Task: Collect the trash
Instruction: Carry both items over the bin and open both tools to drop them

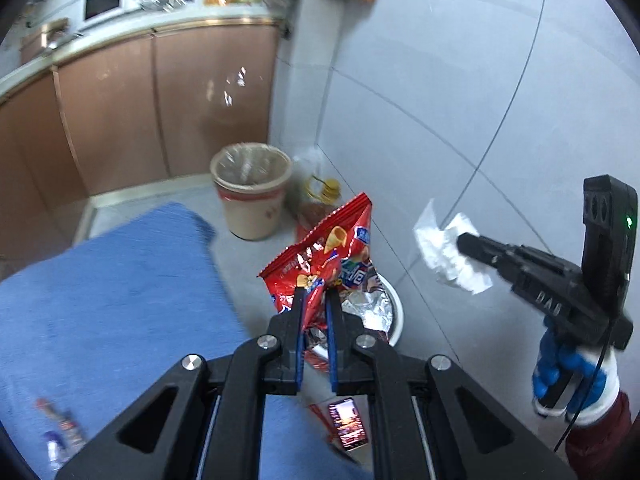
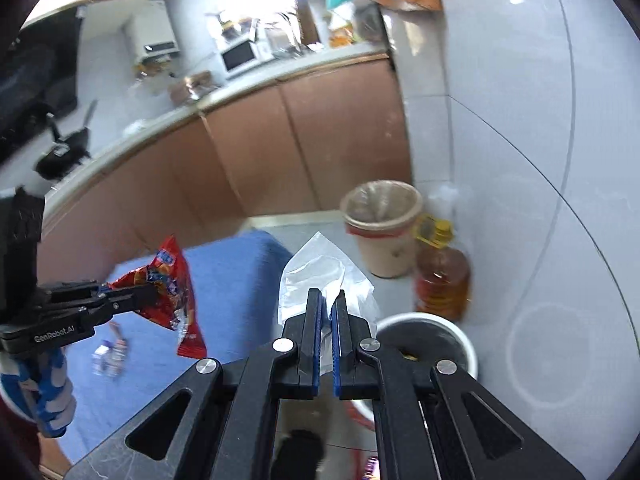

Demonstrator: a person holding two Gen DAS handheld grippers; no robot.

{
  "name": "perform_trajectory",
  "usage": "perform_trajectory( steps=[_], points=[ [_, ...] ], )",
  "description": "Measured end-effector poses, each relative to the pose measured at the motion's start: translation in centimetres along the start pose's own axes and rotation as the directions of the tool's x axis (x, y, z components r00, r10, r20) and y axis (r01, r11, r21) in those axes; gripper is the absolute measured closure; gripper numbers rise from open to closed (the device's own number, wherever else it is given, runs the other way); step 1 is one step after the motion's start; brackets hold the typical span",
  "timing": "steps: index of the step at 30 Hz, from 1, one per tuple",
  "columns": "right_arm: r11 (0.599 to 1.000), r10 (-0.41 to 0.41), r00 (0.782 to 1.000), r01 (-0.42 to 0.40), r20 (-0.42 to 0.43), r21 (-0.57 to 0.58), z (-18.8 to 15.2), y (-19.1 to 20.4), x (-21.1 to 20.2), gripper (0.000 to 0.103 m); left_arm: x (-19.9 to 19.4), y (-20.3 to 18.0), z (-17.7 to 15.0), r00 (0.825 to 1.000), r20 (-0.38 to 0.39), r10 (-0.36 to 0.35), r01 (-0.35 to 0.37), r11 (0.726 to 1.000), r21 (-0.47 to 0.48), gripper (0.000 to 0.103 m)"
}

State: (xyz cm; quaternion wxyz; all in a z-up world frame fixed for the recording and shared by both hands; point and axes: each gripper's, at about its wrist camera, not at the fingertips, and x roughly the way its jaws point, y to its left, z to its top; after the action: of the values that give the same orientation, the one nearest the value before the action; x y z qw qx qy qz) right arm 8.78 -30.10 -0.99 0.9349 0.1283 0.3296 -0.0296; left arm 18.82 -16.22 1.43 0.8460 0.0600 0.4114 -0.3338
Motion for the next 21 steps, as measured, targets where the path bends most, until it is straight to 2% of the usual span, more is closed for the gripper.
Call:
perform_trajectory(
  steps=[5, 10, 17, 20, 21],
  points=[
    [0.998, -0.047, 0.996, 0.050, -0.069, 0.031, -1.8, -3.3, 4.6, 0.099, 7.7, -2.1, 0.9, 0.995, -0.102, -0.011, 0.010, 1.000, -0.009, 0.095],
    [0.993, -0.071, 0.985, 0.085, -0.155, 0.084, -3.8, -6.7, 9.9, 0.099, 14.3, -3.1, 0.6, 0.980, -0.198, 0.000, -0.003, 1.000, -0.019, 0.094],
    [0.985, -0.104, 0.966, 0.132, -0.237, 0.108, -6.1, -9.9, 15.3, 0.097, 21.0, -2.3, -0.2, 0.963, -0.268, 0.000, -0.021, 0.997, -0.075, 0.091],
    [0.985, -0.113, 0.960, 0.142, -0.257, 0.096, -7.0, -10.6, 17.1, 0.095, 23.2, -1.9, -0.8, 0.955, -0.295, -0.023, -0.011, 0.993, -0.115, 0.091],
    [0.985, -0.119, 0.957, 0.147, -0.264, 0.090, -7.2, -10.7, 17.7, 0.095, 23.8, -1.7, -1.1, 0.953, -0.301, -0.027, -0.011, 0.992, -0.124, 0.085]
  ],
)
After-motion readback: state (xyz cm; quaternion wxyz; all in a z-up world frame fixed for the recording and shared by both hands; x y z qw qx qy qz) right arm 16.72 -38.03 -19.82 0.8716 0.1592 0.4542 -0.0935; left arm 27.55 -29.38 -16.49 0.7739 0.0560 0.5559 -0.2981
